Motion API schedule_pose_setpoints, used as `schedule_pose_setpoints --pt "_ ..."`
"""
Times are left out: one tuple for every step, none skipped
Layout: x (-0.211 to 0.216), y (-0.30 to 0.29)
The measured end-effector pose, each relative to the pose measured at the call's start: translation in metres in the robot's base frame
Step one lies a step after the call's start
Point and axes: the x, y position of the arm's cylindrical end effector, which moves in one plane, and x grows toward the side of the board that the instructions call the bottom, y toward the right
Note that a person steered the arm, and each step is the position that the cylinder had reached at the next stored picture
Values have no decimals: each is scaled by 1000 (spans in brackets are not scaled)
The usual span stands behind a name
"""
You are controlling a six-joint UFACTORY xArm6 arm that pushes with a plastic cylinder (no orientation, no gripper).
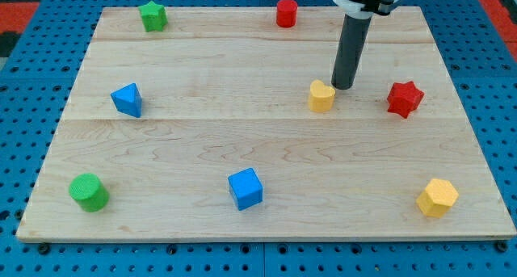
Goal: Move the red circle diagonally bottom right to the green star
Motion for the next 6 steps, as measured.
schedule_pose_setpoints --pt "-10 35" --pt "-57 37" --pt "-133 33" --pt "-183 -5" --pt "-183 -82" --pt "-183 -164"
